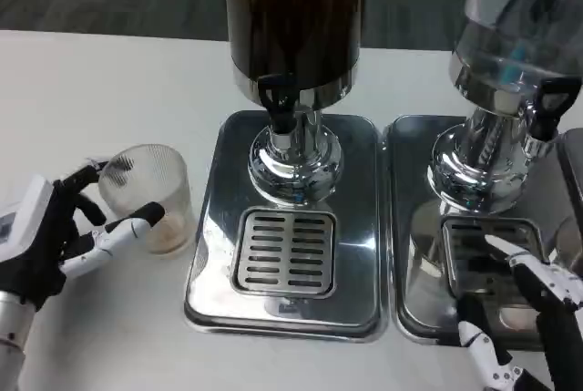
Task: Grasp the cup under the faucet to collect the drink, then remove the cup.
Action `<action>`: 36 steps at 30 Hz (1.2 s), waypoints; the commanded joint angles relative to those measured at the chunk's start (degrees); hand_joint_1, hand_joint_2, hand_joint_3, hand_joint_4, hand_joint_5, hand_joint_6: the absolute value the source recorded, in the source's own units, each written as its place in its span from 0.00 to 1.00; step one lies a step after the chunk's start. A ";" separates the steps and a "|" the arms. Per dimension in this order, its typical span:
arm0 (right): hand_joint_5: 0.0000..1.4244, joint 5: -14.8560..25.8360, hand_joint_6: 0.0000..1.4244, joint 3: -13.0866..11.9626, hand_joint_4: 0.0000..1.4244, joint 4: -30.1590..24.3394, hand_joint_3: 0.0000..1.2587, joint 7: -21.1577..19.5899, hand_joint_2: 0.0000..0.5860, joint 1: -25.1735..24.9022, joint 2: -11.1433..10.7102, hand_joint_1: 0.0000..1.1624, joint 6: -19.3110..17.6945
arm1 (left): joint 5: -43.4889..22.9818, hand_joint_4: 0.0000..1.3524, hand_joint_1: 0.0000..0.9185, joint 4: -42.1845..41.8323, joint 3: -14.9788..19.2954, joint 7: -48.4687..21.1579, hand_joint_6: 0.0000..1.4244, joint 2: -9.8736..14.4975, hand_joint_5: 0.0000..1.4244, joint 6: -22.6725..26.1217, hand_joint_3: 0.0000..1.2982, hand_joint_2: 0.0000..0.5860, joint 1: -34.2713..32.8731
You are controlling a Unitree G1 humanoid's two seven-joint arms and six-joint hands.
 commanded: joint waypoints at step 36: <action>0.23 0.30 0.15 0.62 0.27 -0.28 0.24 -0.35 0.71 0.87 0.20 0.26 -0.74 | -0.97 0.31 0.18 -6.36 3.11 -0.91 0.69 1.57 0.48 -5.78 0.31 0.33 1.89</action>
